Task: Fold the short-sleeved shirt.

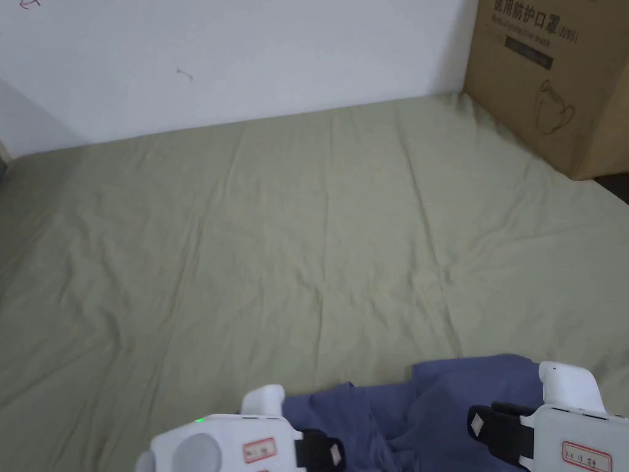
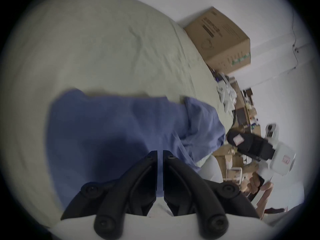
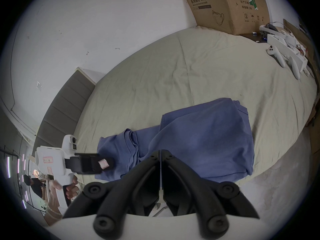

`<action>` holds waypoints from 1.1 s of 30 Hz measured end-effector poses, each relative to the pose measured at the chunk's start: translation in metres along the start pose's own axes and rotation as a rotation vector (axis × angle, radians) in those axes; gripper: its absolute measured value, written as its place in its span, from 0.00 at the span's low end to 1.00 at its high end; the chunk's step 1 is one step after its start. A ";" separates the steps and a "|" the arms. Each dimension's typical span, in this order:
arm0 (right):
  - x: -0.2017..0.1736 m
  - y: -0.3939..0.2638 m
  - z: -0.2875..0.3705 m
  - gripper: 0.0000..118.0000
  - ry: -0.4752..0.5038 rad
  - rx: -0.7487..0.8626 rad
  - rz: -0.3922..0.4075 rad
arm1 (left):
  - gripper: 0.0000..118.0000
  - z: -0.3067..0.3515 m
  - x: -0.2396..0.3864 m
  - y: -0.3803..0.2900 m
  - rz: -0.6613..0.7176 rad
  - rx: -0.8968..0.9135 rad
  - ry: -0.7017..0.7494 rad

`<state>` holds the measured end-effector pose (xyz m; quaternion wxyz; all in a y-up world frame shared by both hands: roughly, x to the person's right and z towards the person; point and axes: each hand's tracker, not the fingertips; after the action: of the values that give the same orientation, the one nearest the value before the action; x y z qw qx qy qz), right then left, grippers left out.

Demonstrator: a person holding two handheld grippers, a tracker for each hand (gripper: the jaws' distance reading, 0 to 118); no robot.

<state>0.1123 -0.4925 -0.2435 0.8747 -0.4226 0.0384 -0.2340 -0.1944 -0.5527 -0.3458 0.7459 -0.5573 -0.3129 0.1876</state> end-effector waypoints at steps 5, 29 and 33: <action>0.004 -0.001 0.002 0.01 -0.008 -0.006 -0.010 | 0.05 -0.041 0.033 -0.012 -0.096 -0.104 0.006; -0.028 -0.003 -0.019 0.01 0.001 -0.071 0.073 | 0.97 0.077 -0.161 -0.029 0.377 0.150 -0.280; -0.032 -0.003 -0.024 0.01 -0.007 -0.089 0.095 | 0.85 0.052 -0.158 -0.020 0.424 0.165 -0.475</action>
<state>0.0761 -0.4972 -0.2610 0.8652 -0.4598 0.0658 -0.1890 -0.3470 -0.6209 -0.3576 0.6388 -0.4886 -0.3390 0.4882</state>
